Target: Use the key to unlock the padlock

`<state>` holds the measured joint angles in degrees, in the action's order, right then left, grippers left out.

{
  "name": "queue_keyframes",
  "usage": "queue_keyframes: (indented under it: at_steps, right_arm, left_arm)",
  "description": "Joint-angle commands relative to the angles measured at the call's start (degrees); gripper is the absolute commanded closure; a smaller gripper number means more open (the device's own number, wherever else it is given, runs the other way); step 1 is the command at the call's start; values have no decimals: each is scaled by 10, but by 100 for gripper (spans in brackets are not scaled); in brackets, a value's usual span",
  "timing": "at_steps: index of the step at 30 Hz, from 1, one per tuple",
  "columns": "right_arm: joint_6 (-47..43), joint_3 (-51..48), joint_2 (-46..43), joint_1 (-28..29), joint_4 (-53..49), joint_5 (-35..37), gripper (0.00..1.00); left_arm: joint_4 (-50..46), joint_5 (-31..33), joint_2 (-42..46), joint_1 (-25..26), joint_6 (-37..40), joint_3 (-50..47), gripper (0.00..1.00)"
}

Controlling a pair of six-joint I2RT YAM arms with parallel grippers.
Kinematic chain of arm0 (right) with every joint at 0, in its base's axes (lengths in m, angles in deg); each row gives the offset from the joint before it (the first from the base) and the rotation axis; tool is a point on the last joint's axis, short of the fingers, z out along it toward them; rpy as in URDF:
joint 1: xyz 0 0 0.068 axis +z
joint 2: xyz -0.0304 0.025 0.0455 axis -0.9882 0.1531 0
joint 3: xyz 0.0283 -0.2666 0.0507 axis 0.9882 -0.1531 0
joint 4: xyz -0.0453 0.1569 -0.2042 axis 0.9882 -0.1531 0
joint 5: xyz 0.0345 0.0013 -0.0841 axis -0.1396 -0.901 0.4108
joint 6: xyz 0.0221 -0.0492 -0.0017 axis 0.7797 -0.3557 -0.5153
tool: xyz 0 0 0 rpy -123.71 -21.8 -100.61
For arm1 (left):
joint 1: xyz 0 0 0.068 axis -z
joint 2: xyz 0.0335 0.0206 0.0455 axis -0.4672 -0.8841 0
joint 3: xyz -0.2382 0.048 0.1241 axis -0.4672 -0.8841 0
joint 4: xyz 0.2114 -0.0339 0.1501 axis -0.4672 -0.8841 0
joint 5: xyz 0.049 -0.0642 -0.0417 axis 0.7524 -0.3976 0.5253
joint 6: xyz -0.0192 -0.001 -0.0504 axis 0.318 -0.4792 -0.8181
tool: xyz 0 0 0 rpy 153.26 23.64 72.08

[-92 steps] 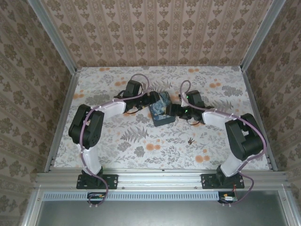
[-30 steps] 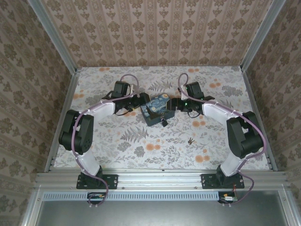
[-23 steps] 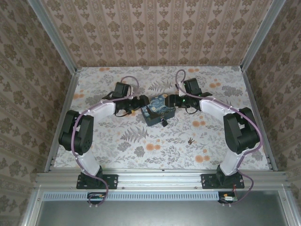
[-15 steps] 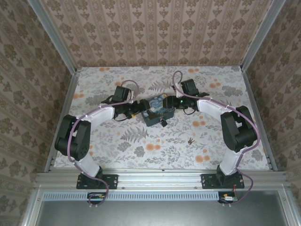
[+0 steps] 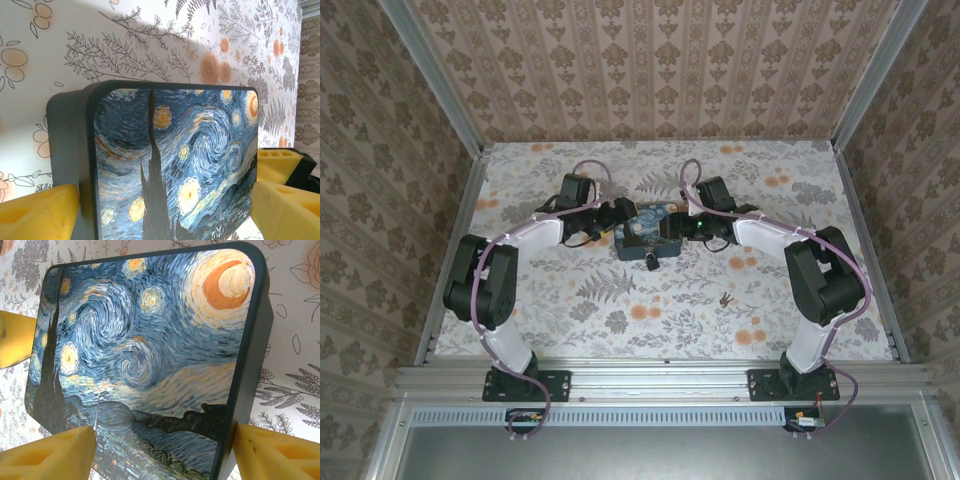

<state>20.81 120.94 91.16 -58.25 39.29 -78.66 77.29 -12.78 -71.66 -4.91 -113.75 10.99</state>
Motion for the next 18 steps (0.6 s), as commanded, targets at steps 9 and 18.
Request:
queue_keyframes:
  at_steps: [9, 18]
  right_arm:
    - [70, -51, -152, -31, -185, 156, 32]
    - [208, -201, -292, -22, -317, 244, 62]
  left_arm:
    - [-241, 230, 93, -22, 166, 56, 6]
    - [-233, 502, 160, -37, 237, 43, 0]
